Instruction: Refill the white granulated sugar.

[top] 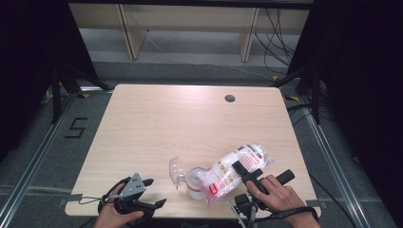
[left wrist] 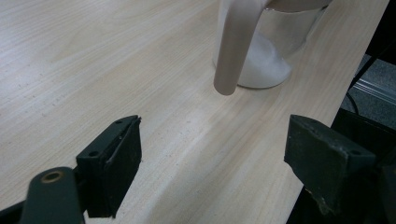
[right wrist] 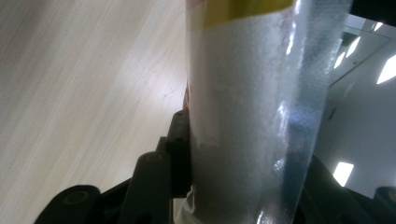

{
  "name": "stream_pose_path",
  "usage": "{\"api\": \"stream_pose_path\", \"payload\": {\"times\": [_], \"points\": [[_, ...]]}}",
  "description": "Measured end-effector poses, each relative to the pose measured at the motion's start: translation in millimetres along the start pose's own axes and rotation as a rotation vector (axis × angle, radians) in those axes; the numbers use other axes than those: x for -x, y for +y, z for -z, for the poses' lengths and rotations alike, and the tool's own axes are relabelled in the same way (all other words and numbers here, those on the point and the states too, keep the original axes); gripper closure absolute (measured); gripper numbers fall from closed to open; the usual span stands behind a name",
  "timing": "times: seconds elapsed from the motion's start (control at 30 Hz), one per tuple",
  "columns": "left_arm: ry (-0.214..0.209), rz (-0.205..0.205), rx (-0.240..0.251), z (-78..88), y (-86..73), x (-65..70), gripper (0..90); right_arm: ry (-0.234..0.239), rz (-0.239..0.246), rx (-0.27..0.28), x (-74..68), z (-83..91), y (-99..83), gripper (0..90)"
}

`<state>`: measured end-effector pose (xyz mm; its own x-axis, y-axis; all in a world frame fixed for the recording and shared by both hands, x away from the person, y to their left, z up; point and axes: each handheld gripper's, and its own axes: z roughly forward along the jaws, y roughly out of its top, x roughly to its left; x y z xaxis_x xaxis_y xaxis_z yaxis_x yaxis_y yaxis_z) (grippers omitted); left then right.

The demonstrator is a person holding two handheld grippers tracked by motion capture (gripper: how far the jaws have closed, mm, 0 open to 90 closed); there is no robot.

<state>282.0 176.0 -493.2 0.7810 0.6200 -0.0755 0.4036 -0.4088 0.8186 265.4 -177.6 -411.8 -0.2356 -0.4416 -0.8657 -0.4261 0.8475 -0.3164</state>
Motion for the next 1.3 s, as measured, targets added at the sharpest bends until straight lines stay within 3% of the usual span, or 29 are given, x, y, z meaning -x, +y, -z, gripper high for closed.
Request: {"api": "stream_pose_path", "payload": {"times": [0.2, 0.3, 0.37, 0.47, 0.57, 0.73, 0.8, 0.83, 0.87, 0.93, 0.97, 1.0, 1.03, 1.07, 1.17, 1.2, 1.23, 1.27, 1.3], "points": [[0.007, -0.024, -0.014, 0.6, 0.3, -1.6, 18.6, 0.008, -0.007, 0.001, -1.0, 0.0, 0.3, 66.6], [-0.003, -0.001, 0.011, -1.1, -0.1, -0.2, 18.5, 0.012, -0.013, 0.006, -0.2, -0.5, -0.3, 66.7], [0.006, -0.02, -0.02, 1.2, 0.5, -1.7, 18.5, 0.008, -0.03, 0.007, -1.8, -1.2, -1.6, 66.8], [0.0, -0.003, -0.003, 0.3, 0.2, -0.2, 18.5, 0.01, -0.029, 0.016, -1.5, -2.8, -2.7, 67.0], [0.008, -0.026, -0.015, 0.6, 0.4, -1.7, 18.5, 0.011, -0.033, 0.011, -1.7, -2.4, -3.1, 67.1], [0.007, -0.013, -0.009, 0.3, 0.1, -1.0, 18.5, 0.033, -0.053, 0.018, -0.8, -3.6, -5.3, 67.4], [0.008, -0.024, -0.014, 0.6, 0.3, -1.5, 18.5, 0.041, -0.079, 0.037, -2.4, -6.7, -7.3, 67.6], [0.004, -0.004, -0.002, -0.2, 0.0, 0.0, 18.5, 0.045, -0.112, 0.034, -4.1, -7.0, -8.0, 67.7], [0.003, -0.003, -0.001, -0.2, 0.0, 0.2, 18.5, 0.045, -0.094, 0.054, -2.8, -8.3, -9.8, 67.8], [0.008, -0.026, -0.013, 0.7, 0.4, -1.6, 18.5, 0.05, -0.154, 0.062, -6.4, -9.4, -11.1, 68.1], [0.008, -0.026, -0.014, 0.7, 0.4, -1.7, 18.5, 0.051, -0.151, 0.058, -6.3, -9.6, -11.9, 68.2], [-0.003, 0.003, 0.014, -1.3, -0.2, 0.3, 18.5, 0.049, -0.149, 0.058, -7.3, -10.5, -13.1, 68.4], [0.009, -0.025, -0.016, 0.7, 0.4, -1.6, 18.5, 0.047, -0.13, 0.081, -5.6, -13.2, -14.4, 68.5], [0.004, -0.002, -0.001, -0.2, 0.1, 0.1, 18.5, 0.047, -0.125, 0.081, -4.4, -13.9, -15.5, 68.6], [-0.002, -0.001, 0.004, -1.1, -0.3, 0.0, 18.5, 0.054, -0.177, 0.083, -5.5, -18.2, -17.7, 69.0], [-0.005, 0.002, 0.001, -1.0, -0.1, 0.4, 18.5, 0.081, -0.235, 0.056, -8.9, -18.7, -18.0, 69.1], [-0.001, -0.002, 0.0, -1.2, -0.1, 0.1, 18.5, 0.075, -0.284, 0.063, -11.4, -22.2, -18.1, 69.2], [-0.005, 0.002, 0.004, -1.3, 0.1, 0.6, 18.6, 0.071, -0.247, 0.079, -8.8, -24.6, -19.1, 69.4], [-0.006, 0.001, 0.004, -1.1, 0.2, 0.7, 18.6, 0.083, -0.268, 0.086, -11.4, -25.7, -20.8, 69.6]]}}
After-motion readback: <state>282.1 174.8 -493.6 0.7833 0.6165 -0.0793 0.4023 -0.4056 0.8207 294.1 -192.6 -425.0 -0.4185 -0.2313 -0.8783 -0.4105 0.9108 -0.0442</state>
